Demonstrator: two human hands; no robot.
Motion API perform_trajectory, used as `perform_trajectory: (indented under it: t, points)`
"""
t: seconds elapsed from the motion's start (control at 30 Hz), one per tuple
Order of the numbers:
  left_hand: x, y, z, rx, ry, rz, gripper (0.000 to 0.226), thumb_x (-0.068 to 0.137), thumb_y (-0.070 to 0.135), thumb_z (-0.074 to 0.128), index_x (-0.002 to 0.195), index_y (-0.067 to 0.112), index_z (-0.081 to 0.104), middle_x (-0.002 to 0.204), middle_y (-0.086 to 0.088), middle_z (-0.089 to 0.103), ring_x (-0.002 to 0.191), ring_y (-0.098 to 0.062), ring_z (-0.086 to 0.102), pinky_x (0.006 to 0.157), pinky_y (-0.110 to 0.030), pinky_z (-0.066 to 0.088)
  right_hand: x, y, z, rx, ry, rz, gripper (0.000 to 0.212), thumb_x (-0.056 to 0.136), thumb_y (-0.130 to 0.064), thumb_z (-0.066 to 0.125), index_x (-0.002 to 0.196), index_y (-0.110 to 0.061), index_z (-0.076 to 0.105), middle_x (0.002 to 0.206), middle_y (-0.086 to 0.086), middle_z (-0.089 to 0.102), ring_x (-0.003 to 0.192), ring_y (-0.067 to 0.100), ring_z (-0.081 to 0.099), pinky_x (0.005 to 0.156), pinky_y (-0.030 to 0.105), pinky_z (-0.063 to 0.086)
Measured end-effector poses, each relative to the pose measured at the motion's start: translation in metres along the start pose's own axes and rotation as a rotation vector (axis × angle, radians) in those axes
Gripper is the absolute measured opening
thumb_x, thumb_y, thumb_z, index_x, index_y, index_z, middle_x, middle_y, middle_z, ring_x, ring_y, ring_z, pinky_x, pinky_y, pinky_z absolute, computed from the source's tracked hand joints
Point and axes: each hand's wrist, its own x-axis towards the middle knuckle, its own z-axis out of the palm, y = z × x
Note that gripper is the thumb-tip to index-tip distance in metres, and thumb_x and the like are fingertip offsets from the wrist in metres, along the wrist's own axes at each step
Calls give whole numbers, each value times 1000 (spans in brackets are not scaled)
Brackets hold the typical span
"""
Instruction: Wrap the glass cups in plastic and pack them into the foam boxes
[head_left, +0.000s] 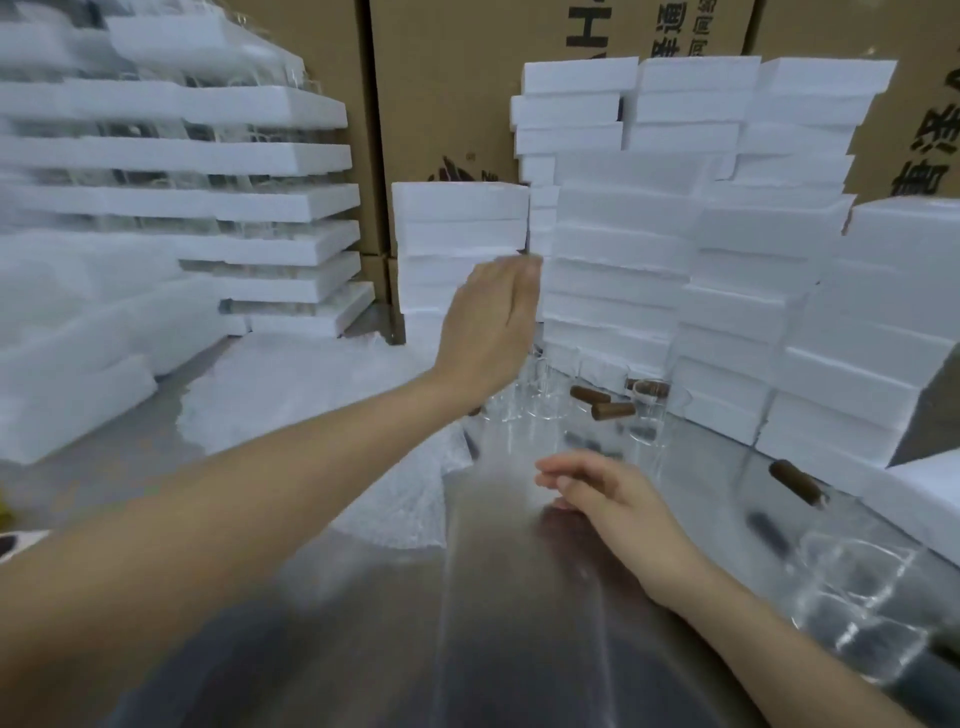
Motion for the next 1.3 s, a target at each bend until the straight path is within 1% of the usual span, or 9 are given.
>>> perform_trajectory:
  t: [0.13,0.3,0.53,0.7,0.87,0.97,1.07,1.17,1.3]
  points:
    - [-99,19,27,-153,-154,-281,39,93,37,31,66,24,55,64,4,63,59,-12,56,64,-33,47,1,2,5,26,101,25,25,95,-4,43,86,-6,67,69,1,65,61,11,62,51,19,47]
    - [-119,14,38,-203,-46,-420,40,93,12,43,54,19,41,53,3,47,55,-15,44,60,-34,38,6,3,11,-139,176,28,29,91,-8,43,68,-8,61,56,3,59,43,12,50,48,24,40]
    - [-129,-2,27,-207,-128,-368,39,93,16,42,55,19,50,42,10,53,39,0,45,47,-14,34,0,-2,16,-692,156,-228,20,89,-15,46,82,-10,64,76,5,65,72,22,58,66,36,48]
    - [-130,-2,32,-181,-189,-349,37,92,18,42,56,18,51,44,6,57,35,-1,45,52,-26,38,-11,-45,-7,-985,474,-365,25,88,-22,44,101,-23,64,102,-2,68,90,27,62,66,32,41]
    - [-131,-6,33,-126,-255,-276,38,94,23,42,57,21,51,47,9,59,36,0,48,45,-12,37,-30,-82,-99,-959,1010,-37,24,82,-14,43,89,-18,66,82,8,61,69,30,46,58,29,30]
    - [-128,-6,35,-134,-236,-295,36,93,21,43,58,18,52,46,7,59,35,-1,48,43,-11,36,-42,-64,-145,-928,880,358,25,82,-11,44,96,-6,63,103,18,63,92,37,55,81,39,46]
    - [-128,-6,37,-124,-250,-320,35,93,22,43,59,17,53,48,7,60,35,-3,47,43,-15,39,-48,-40,-165,-807,744,647,36,87,-16,46,120,-2,52,119,19,55,115,41,47,103,47,34]
    - [-129,-5,38,-136,-265,-327,35,92,21,43,60,16,54,48,5,61,34,-5,46,42,-15,39,-46,-26,-175,-763,681,756,38,86,-10,49,123,-2,50,98,14,53,111,40,49,108,53,29]
    - [-128,0,38,-158,-263,-352,33,91,16,43,61,13,55,48,4,61,32,-7,46,41,-15,39,-46,-16,-182,-723,688,755,39,81,3,50,117,-6,62,118,16,59,110,38,50,113,53,22]
